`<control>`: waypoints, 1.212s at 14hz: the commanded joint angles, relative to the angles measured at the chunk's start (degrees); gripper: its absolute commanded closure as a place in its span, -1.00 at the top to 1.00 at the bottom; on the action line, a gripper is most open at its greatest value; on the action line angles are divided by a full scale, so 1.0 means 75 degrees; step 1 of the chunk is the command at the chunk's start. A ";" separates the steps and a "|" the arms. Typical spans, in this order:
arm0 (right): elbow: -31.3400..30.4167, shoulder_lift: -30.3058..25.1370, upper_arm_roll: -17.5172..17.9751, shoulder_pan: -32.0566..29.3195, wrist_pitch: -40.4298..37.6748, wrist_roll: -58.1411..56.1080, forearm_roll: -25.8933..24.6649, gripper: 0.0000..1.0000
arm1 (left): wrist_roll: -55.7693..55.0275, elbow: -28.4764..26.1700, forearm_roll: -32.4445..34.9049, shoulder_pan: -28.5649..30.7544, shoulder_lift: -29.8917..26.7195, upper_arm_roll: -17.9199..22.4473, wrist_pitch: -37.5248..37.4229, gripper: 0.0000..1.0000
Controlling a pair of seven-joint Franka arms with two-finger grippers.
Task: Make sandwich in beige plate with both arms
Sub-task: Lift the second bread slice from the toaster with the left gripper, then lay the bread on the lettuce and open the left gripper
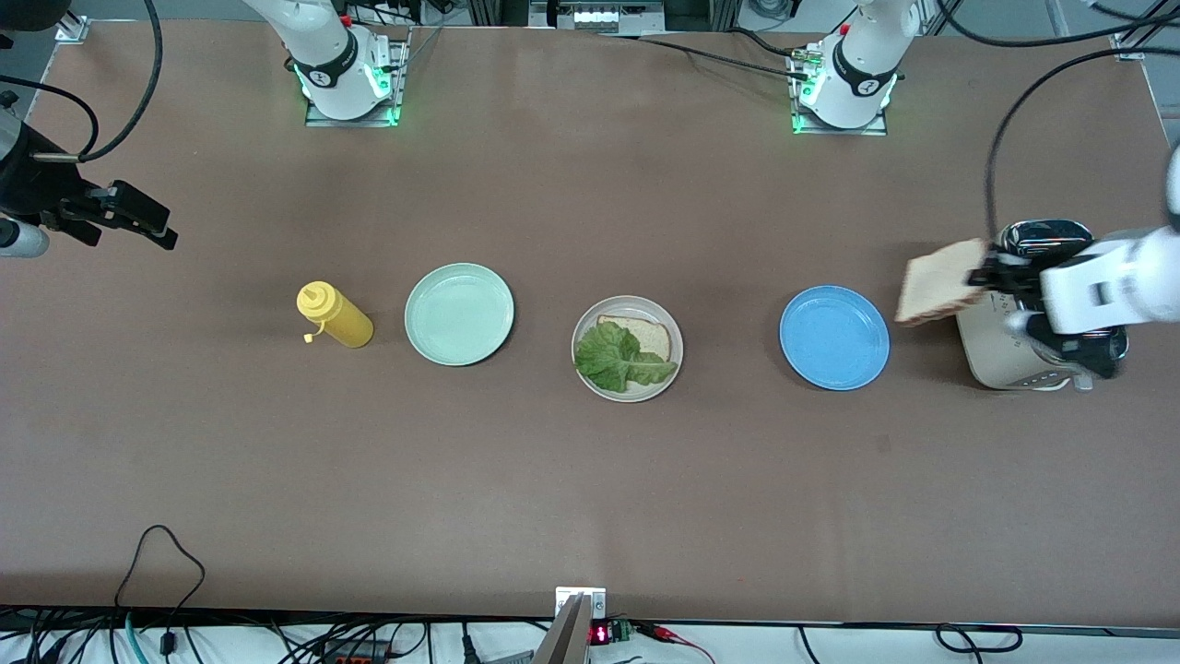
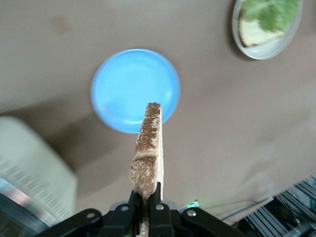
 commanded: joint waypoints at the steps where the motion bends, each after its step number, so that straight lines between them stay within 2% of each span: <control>1: -0.0019 -0.0125 0.0039 0.0014 -0.0033 0.0087 -0.0100 1.00 | -0.0542 0.0167 -0.0919 -0.0640 0.0724 -0.0003 -0.0029 -0.98; 4: 0.0051 -0.0090 0.0027 0.0037 -0.0045 0.0086 -0.0100 1.00 | -0.1608 0.0168 -0.3223 -0.1039 0.1521 -0.0002 0.0718 -0.98; 7: 0.0087 -0.0019 0.0027 0.0177 -0.0045 0.0109 -0.0344 1.00 | -0.1776 0.0132 -0.5125 -0.1495 0.1979 0.0009 0.2485 -0.98; 9: 0.0087 -0.0031 0.0038 0.0201 -0.0045 0.0121 -0.0393 1.00 | -0.1578 -0.0147 -0.5946 -0.1788 0.2237 -0.0002 0.3682 -0.99; 11: 0.0052 -0.0054 0.0038 0.0190 -0.0126 0.0133 -0.0393 1.00 | -0.0575 -0.0825 -0.6149 -0.1919 0.2238 -0.0014 0.4560 -0.99; 14: 0.0075 -0.0066 0.0038 0.0189 -0.0150 0.0110 -0.0393 1.00 | 0.1872 -0.1810 -0.7749 -0.2036 0.2378 -0.0002 0.5583 -0.99; 15: 0.0075 -0.0089 0.0027 0.0189 -0.0162 0.0110 -0.0393 1.00 | 0.2368 -0.2057 -0.8068 -0.2036 0.2414 -0.0002 0.5771 -0.99; 17: 0.0087 -0.0090 0.0027 0.0189 -0.0115 0.0110 -0.0393 1.00 | 0.2560 -0.2258 -0.8083 -0.2036 0.2426 0.0009 0.5808 -0.99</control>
